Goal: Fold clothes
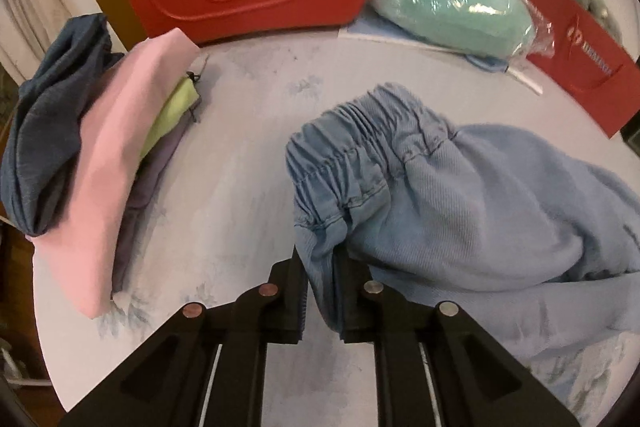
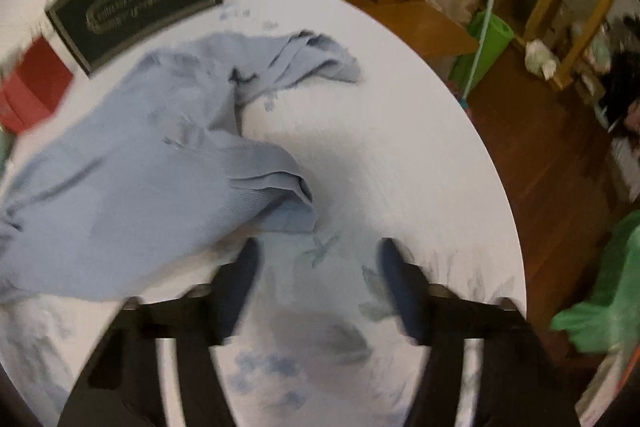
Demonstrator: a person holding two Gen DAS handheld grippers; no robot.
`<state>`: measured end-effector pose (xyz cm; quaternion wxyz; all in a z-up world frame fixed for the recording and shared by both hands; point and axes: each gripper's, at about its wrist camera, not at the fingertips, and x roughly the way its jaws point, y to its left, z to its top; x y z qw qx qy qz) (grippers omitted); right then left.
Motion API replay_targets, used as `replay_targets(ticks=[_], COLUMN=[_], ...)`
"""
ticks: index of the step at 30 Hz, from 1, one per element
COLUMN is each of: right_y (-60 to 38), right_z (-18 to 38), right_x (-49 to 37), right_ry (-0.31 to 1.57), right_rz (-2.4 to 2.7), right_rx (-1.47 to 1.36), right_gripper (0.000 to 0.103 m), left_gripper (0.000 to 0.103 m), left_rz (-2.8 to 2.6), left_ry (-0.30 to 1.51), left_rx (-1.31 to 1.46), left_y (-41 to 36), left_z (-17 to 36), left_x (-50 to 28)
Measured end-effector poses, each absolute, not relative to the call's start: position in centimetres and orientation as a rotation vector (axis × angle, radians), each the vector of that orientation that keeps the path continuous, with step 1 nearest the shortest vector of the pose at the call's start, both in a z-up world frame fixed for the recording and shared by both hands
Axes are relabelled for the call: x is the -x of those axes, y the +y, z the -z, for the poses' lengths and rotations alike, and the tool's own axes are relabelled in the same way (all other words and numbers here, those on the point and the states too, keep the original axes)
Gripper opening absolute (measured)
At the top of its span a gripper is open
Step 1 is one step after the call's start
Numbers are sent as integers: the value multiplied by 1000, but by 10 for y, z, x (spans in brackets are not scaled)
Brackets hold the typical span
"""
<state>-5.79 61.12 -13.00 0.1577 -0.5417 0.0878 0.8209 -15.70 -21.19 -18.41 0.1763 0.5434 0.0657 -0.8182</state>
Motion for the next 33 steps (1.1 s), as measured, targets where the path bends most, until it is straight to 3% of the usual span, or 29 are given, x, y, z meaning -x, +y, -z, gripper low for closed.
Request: replay_targets(ticks=[6,7,8,9,13,14,18,20,29,31,33], right_y=[606,604,603,604,621,626,647,650,646,649,652], right_z=[150,157,162,156,87,67,-10,-13,142,148,139], right_x=[82,87,91,91,60,50,9,-7,-97,-109,-115], right_ry=[199,195,191,193,254,272,340,286,339,385,437], right_rz=[-2427,-2399,-2374,-2366,-2383,-2390,-2410,-2322,-1860,-1867,-1933], right_rx=[1555,1605,1647,1646,1589,1571,1506,1588,2025,1991,1907], right_gripper=[61,57,38,9,6,1,0,0,1,7,36], left_gripper=[14,14,13,12,10,9,8,8,8,8,8], left_rz=[2279,2269,2264,2262,2295,2308,2356,2371,2299,2315,2324], left_ry=[166,168,170,171,174,193,219,178,95,98,92], left_rx=[-1580,-1588,-1591,-1591,-1569,-1570,-1585,-1602,-1717,-1705,-1690], left_y=[-209,-209,-210,-211,-214,-217,-224,-218,-219,-218,-216], left_z=[202,205,207,207,190,184,164,160,196,197,197], left_x=[158,157,156,156,148,146,140,135,96,93,95])
